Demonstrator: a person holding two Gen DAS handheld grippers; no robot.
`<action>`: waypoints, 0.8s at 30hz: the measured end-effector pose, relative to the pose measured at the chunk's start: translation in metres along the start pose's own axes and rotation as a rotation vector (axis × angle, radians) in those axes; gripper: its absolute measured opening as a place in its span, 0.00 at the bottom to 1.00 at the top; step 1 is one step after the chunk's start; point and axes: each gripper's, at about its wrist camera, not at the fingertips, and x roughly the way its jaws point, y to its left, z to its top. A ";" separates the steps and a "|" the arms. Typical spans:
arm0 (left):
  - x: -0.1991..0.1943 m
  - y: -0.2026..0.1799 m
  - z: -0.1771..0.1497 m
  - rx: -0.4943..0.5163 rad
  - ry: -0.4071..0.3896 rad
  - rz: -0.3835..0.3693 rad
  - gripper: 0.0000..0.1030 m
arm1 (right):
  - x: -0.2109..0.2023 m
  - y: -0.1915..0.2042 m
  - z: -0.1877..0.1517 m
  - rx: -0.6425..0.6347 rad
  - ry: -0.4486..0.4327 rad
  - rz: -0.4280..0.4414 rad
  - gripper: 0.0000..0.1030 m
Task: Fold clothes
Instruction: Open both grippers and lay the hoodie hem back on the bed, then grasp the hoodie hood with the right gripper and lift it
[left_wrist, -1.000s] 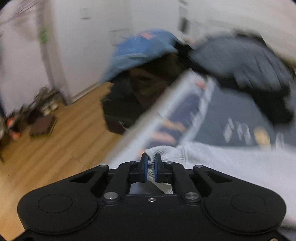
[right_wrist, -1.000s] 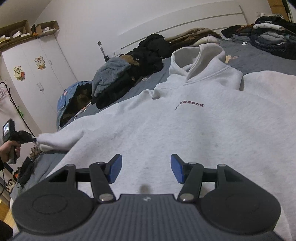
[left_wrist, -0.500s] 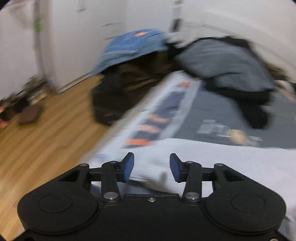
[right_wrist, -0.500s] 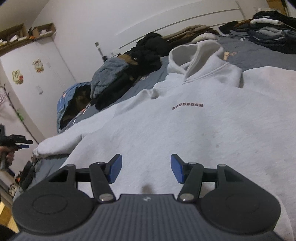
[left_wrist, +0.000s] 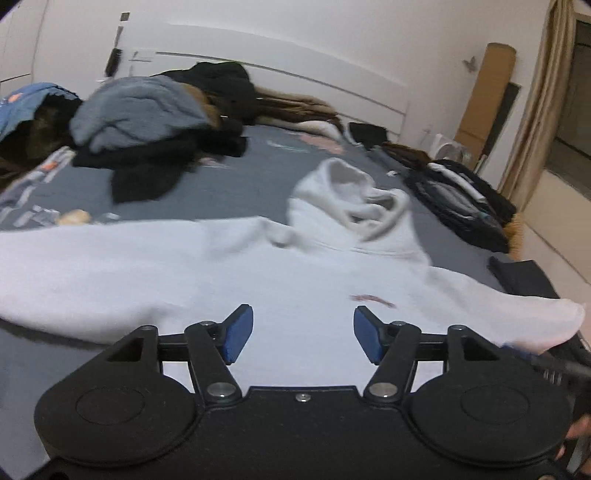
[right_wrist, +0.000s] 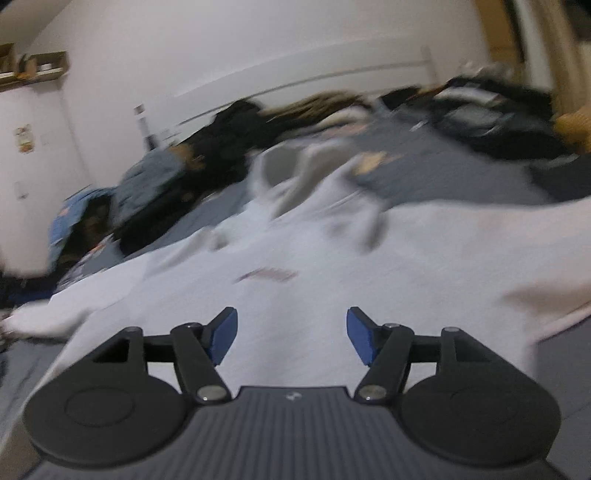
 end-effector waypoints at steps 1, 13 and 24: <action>0.005 -0.016 -0.007 0.011 -0.003 -0.020 0.58 | -0.004 -0.016 0.008 0.005 -0.013 -0.049 0.63; 0.036 -0.045 -0.032 -0.019 -0.038 -0.061 0.58 | -0.093 -0.333 0.094 0.312 -0.192 -0.686 0.63; 0.039 -0.060 -0.037 0.037 -0.026 -0.059 0.58 | -0.037 -0.439 0.074 0.711 -0.088 -0.576 0.59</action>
